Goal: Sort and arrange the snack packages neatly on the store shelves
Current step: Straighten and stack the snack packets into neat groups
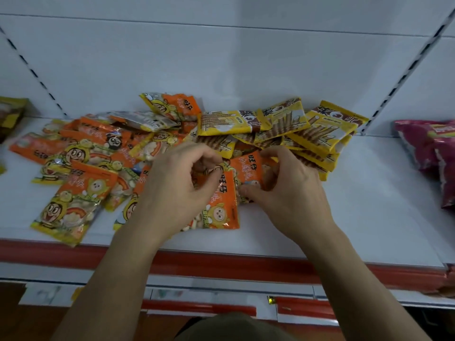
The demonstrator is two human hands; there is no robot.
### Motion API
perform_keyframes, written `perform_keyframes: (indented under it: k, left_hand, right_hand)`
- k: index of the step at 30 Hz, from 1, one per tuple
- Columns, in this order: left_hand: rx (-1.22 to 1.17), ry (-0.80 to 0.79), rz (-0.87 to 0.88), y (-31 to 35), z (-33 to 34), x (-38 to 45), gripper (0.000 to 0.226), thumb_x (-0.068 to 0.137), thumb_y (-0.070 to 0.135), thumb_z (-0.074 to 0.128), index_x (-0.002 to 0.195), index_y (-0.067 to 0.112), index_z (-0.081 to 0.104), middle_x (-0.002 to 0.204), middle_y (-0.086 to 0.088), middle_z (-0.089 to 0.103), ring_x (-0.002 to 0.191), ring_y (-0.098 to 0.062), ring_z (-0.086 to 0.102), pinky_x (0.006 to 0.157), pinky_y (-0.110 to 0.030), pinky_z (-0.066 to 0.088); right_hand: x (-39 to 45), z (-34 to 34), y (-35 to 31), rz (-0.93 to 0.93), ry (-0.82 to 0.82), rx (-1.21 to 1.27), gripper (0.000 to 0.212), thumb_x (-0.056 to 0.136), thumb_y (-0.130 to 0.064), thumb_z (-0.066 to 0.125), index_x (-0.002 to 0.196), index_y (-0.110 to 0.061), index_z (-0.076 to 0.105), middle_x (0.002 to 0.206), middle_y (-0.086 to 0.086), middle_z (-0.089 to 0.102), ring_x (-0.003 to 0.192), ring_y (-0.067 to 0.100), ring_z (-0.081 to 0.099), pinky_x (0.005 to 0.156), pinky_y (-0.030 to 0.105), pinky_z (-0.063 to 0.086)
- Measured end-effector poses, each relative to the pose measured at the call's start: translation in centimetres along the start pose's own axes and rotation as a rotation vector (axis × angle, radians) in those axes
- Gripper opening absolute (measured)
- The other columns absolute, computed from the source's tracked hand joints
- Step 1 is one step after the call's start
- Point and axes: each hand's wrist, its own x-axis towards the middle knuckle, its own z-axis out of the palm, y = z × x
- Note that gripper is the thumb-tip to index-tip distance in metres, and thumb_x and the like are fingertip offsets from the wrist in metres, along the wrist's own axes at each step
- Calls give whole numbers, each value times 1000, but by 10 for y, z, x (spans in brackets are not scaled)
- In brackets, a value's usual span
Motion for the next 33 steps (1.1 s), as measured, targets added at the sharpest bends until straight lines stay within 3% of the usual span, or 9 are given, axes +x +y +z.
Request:
perform_keyframes:
  k: [4, 8, 11, 14, 17, 21, 26, 30, 33]
  left_hand:
    - [52, -5, 4, -8, 12, -5, 14, 88, 11, 72, 100, 18, 73, 91, 10, 64, 86, -2, 58, 76, -14, 47]
    - [63, -14, 40, -8, 14, -2, 12, 90, 11, 70, 99, 18, 72, 92, 10, 64, 87, -4, 60, 77, -21, 50]
    - [51, -32, 52, -6, 14, -2, 11, 90, 12, 70, 100, 18, 73, 94, 9, 65, 89, -5, 61, 78, -28, 52]
    - [76, -39, 52, -6, 13, -1, 10, 90, 16, 69, 100, 17, 72, 94, 8, 65, 88, -6, 61, 78, -29, 53]
    - [122, -43, 64, -4, 12, 1, 10, 90, 19, 69, 99, 17, 72, 94, 8, 65, 88, -7, 60, 80, -26, 52]
    - [111, 18, 56, 11, 10, 7, 9, 92, 18, 67, 100, 18, 72, 91, 10, 62, 83, -2, 54, 76, -5, 38]
    - [-265, -10, -27, 37, 18, 11, 25, 100, 39, 54, 109, 22, 72, 87, 15, 68, 85, -3, 65, 66, -13, 46]
    - [-398, 18, -88, 54, 36, 18, 8, 96, 27, 65, 99, 28, 73, 84, 12, 71, 84, -9, 68, 69, -23, 55]
    - [-477, -13, -103, 68, 51, 22, 17, 92, 17, 71, 87, 33, 70, 78, 12, 72, 75, -7, 69, 60, -19, 54]
  right_hand:
    - [3, -11, 11, 56, 36, 248, 29, 80, -30, 84, 104, -26, 70, 64, -8, 62, 60, 4, 58, 53, 14, 41]
    - [5, -21, 22, 84, 23, 186, 8, 87, -34, 77, 85, -32, 70, 65, -10, 64, 70, 1, 60, 51, 12, 42]
    - [4, -16, 23, 41, 51, 165, 16, 91, -27, 72, 76, -27, 69, 64, -9, 64, 71, 6, 59, 50, 15, 40]
    - [2, -18, 24, 26, 164, 233, 16, 98, -22, 60, 82, -25, 59, 75, -11, 63, 72, 6, 59, 53, 17, 39]
    - [4, -34, 31, 57, 244, 350, 16, 102, -22, 55, 88, -27, 53, 79, -7, 69, 61, 8, 60, 55, 35, 48]
    - [3, -54, 32, 81, 276, 505, 18, 104, -16, 54, 88, -23, 52, 70, -3, 70, 48, 3, 57, 45, 20, 40]
    - [-4, -64, 30, 88, 252, 666, 11, 105, -13, 51, 94, -10, 53, 67, -3, 72, 51, 4, 63, 43, 14, 40]
    - [-8, -82, 39, 60, 272, 533, 14, 102, -17, 57, 90, -13, 62, 65, -5, 72, 48, 9, 62, 43, 19, 43]
    - [-7, -111, 55, 21, 296, 325, 16, 98, -23, 65, 84, -22, 73, 56, -9, 67, 42, 10, 57, 43, 19, 43]
